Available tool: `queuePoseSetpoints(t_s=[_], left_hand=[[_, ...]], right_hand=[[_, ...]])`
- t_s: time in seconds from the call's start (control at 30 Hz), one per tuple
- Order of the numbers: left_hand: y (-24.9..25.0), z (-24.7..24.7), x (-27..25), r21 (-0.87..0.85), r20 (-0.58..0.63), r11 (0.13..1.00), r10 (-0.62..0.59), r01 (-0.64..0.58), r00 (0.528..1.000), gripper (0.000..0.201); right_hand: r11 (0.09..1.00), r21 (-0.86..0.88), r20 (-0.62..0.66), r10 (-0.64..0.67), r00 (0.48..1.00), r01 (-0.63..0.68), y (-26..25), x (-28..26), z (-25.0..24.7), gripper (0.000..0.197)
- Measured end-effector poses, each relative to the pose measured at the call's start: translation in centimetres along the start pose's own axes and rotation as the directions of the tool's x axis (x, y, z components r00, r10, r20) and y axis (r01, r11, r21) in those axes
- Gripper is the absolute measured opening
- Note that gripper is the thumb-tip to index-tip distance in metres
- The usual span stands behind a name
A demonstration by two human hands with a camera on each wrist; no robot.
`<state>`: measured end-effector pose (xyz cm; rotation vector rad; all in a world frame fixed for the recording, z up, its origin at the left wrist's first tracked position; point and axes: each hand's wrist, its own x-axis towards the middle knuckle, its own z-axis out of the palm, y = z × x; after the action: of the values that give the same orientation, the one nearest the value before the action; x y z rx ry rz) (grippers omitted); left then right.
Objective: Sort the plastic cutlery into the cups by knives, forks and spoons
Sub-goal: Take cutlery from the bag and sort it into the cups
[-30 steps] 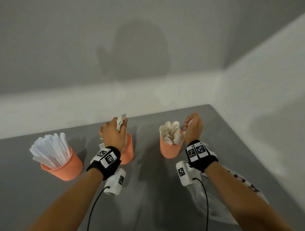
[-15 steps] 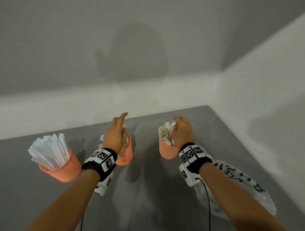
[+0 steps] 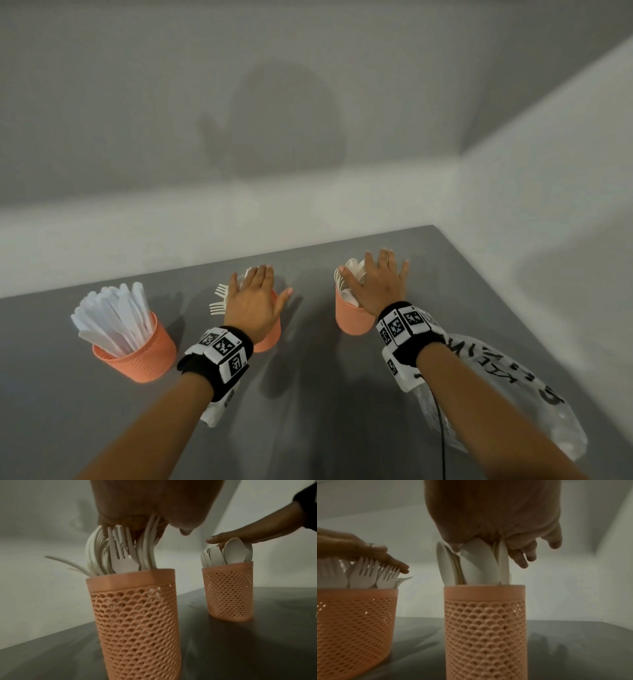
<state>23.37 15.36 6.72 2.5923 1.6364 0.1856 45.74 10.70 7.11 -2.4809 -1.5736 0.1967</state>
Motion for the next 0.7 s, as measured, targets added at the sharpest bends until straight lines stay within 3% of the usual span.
queuePoseSetpoints(t_s=[0.07,0.17,0.23,0.47,0.6,0.7], left_hand=[[0.1,0.0,0.1,0.05,0.056,0.999,-0.023,0.021,0.998,0.097],[0.3,-0.4,0.1,0.061,0.048,0.994,-0.097,0.094,0.994,0.075],[0.3,-0.4,0.1,0.045,0.046,0.989,-0.14,0.138,0.989,0.072],[1.3,0.1,0.3,-0.002,-0.013,0.992,-0.124,0.124,0.992,0.07],[1.4,0.1,0.3,-0.005,0.01,0.994,-0.11,0.11,0.994,0.074],[1.2,-0.3,0.3,-0.017,0.052,0.995,-0.097,0.098,0.994,0.08]], right_hand=[[1.0,0.0,-0.017,-0.013,1.0,0.013,-0.3,0.0,-0.2,0.079],[0.994,0.018,-0.049,-0.11,0.993,0.111,-0.8,0.0,0.0,0.066],[0.99,0.009,-0.012,-0.14,0.99,0.14,-0.9,0.0,0.4,0.059],[0.992,-0.065,0.106,-0.098,0.99,0.105,-1.2,0.3,0.1,0.06],[0.98,-0.166,0.151,-0.083,0.985,0.108,-1.5,0.0,-0.4,0.062],[0.984,-0.15,0.15,-0.069,0.986,0.092,-1.6,-0.6,-1.0,0.061]])
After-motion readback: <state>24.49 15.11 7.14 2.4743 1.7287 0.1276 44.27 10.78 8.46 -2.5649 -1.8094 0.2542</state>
